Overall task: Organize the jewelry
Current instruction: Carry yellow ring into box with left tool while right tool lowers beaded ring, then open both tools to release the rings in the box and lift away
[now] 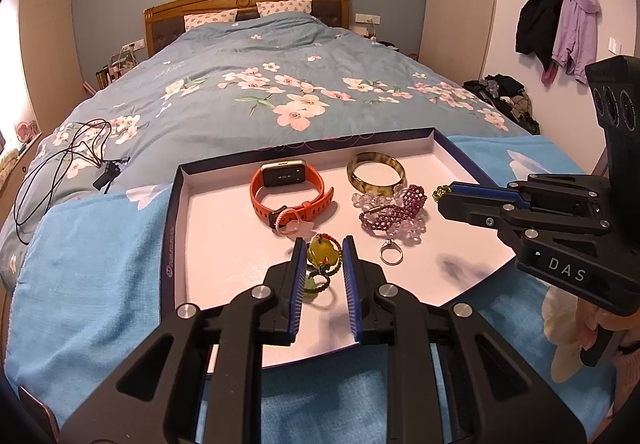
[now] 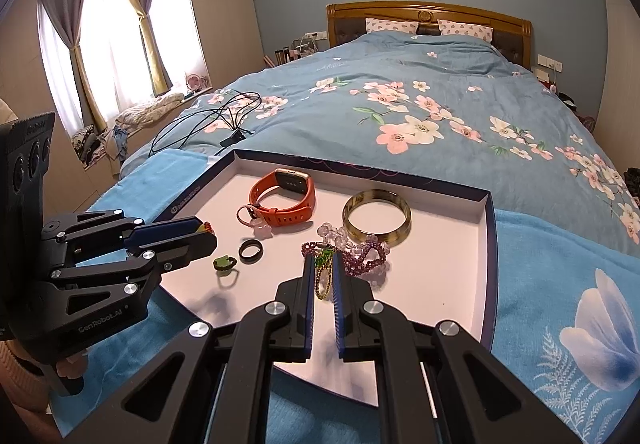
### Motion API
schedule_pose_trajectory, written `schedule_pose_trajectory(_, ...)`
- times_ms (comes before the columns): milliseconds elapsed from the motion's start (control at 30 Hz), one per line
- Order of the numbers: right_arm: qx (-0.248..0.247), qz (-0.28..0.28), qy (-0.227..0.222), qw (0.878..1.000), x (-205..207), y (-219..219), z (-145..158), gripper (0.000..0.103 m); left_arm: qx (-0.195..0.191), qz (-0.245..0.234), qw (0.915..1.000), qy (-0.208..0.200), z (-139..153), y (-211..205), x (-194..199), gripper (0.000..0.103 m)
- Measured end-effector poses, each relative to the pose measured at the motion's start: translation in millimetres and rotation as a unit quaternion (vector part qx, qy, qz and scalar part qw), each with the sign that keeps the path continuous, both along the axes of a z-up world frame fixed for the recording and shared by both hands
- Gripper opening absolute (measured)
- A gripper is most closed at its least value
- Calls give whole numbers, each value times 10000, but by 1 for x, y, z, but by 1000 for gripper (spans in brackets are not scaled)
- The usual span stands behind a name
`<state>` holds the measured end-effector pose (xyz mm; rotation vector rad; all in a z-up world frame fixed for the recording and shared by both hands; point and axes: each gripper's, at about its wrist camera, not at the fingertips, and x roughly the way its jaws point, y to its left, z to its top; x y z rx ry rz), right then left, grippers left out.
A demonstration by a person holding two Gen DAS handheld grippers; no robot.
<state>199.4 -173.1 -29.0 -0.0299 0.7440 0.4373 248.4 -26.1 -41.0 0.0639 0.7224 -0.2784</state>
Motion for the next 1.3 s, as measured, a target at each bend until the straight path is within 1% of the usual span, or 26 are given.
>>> schedule_pose_trajectory(367,-42,-16,170,9998,11,3,-10,7,-6,64,9998,211,-10,1,13,18)
schedule_pose_trajectory(733,-239,105,336,9991,16,18,-20,7,54,98,9993,363,-19,-2,20,18)
schedule_pose_trajectory(967,-349,129,399,9985,17,23,-25,7,-7,77,9986,514,-27,-4,25,19)
schedule_pose_trajectory(1233,-375,83,461,9982,17,23,-29,12,-67,76,9982,597,-32,-5,27,19)
schedule_pose_trajectory(1300,-349,63,458,9983,17,22,-29,13,-58,81,9982,597,-32,-5,27,22)
